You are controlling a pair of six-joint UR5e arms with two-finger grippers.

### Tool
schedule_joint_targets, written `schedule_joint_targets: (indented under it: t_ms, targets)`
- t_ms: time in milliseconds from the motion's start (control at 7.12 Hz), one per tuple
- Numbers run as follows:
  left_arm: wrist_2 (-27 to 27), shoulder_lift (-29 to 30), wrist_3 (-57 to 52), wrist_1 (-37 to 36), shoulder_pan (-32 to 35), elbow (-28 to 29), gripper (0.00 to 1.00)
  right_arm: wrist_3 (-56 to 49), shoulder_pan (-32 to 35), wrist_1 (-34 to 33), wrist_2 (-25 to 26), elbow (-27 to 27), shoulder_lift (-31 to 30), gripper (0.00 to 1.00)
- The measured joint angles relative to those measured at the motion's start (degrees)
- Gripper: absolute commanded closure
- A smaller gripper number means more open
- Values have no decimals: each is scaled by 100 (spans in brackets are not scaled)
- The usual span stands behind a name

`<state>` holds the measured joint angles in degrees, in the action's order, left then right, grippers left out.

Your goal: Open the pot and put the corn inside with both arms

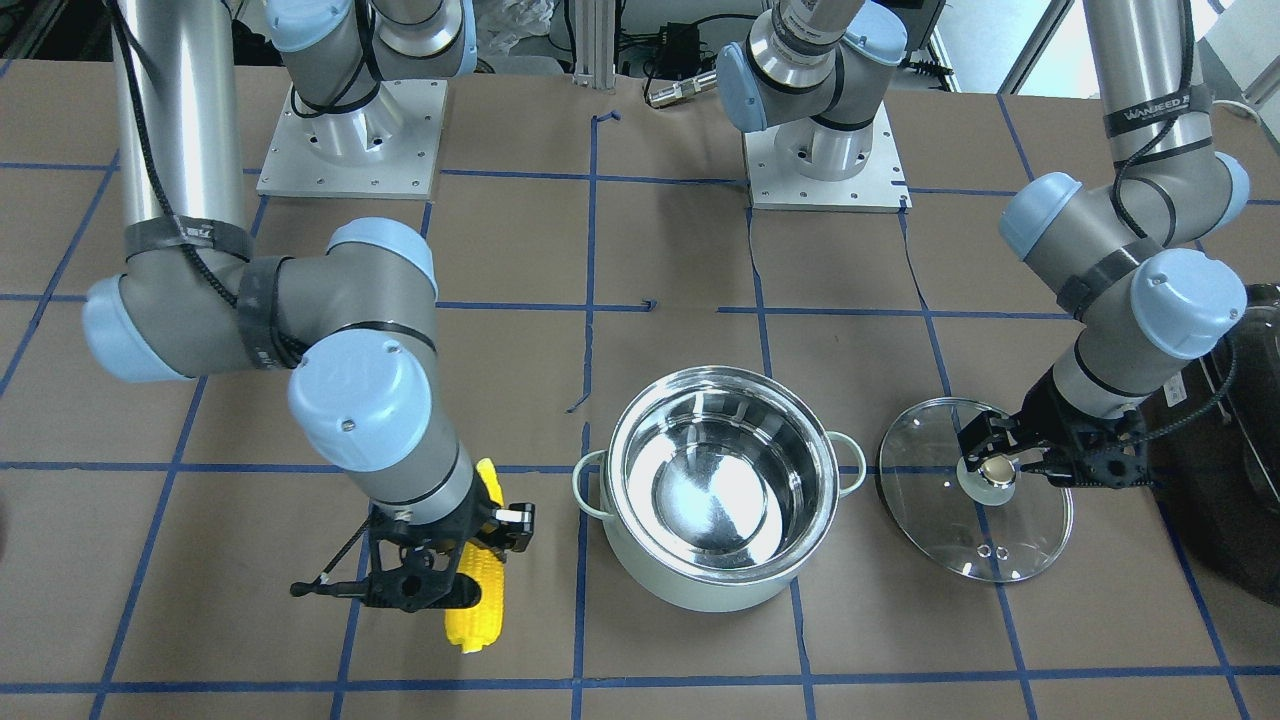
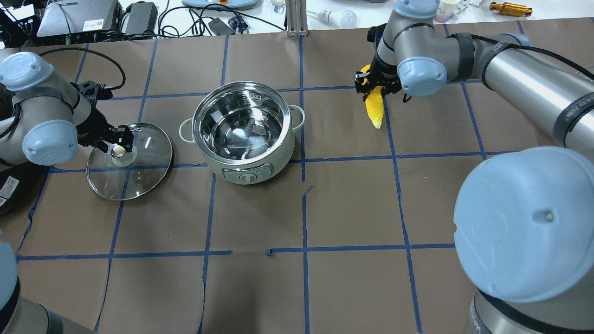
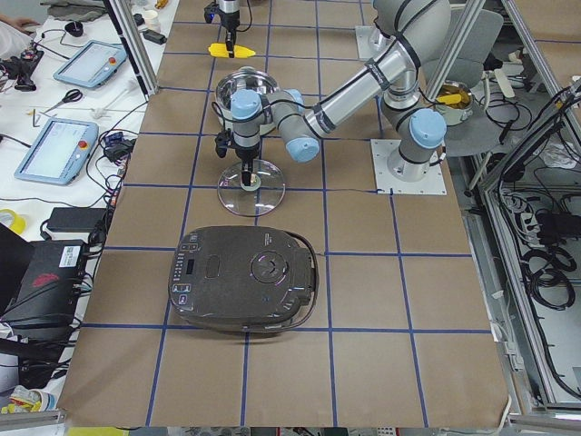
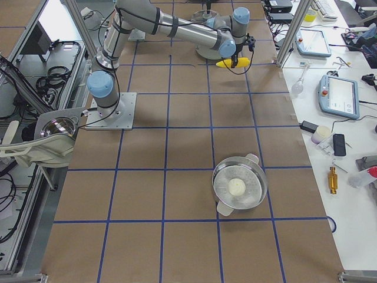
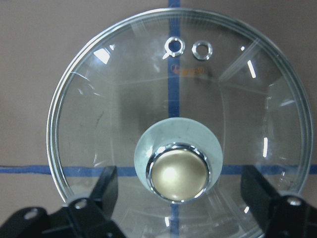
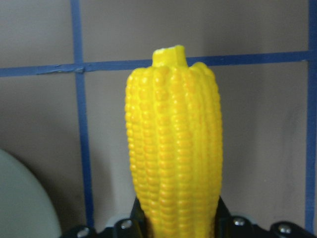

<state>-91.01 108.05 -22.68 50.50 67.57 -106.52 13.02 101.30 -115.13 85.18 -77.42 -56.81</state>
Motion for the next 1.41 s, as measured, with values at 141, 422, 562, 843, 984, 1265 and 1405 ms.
schedule_joint_targets:
  t_ms: [141,422,562,843,984,1265,1405]
  targets:
    - [-3,-168,8,208,42,110,0,314,352,267,20,200,-14,100]
    - [6,-582,55,1517,140,773,0,891,977,905,22,661,-17,100]
    - [6,-791,71,2363,238,1223,0,1069,1241,1077,13,787,-12,100]
    - [9,-1215,83,3458,354,1717,0,1246,1509,1161,-91,899,58,100]
    - [5,-1409,89,3687,381,1773,0,1275,1553,1148,-213,1009,167,100]
    - [6,-1637,91,3907,406,1776,0,1284,1646,1043,-380,1197,446,100]
    - [35,-1636,97,3931,419,1765,0,1283,1674,977,-414,1233,538,83]
